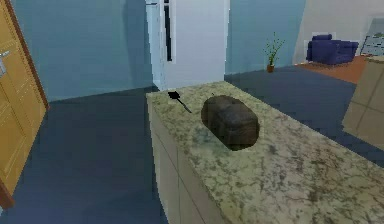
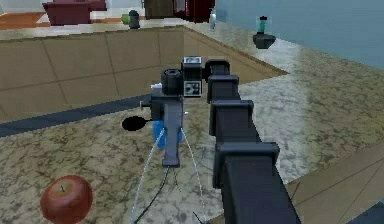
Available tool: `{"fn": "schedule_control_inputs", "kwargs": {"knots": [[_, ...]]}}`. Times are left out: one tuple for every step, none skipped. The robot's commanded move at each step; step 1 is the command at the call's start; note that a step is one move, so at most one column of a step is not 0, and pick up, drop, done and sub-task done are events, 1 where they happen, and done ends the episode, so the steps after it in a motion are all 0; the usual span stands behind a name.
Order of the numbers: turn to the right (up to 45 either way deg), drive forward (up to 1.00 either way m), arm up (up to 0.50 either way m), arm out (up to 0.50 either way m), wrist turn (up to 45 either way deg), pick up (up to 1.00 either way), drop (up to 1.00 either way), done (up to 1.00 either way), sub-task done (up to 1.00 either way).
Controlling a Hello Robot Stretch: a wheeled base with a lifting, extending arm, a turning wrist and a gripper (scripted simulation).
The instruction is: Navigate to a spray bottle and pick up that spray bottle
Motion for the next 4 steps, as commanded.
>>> {"fn": "schedule_control_inputs", "kwargs": {"knots": [[0.0, 0.0, 0.0, 0.0, 45.0, 0.0, 0.0, 0.0, 0.0], [0.0, 0.0, 0.0, 0.0, 45.0, 0.0, 0.0, 0.0, 0.0], [0.0, 0.0, 0.0, 0.0, 45.0, 0.0, 0.0, 0.0, 0.0], [0.0, 0.0, 0.0, 0.0, 18.0, 0.0, 0.0, 0.0, 0.0]]}}
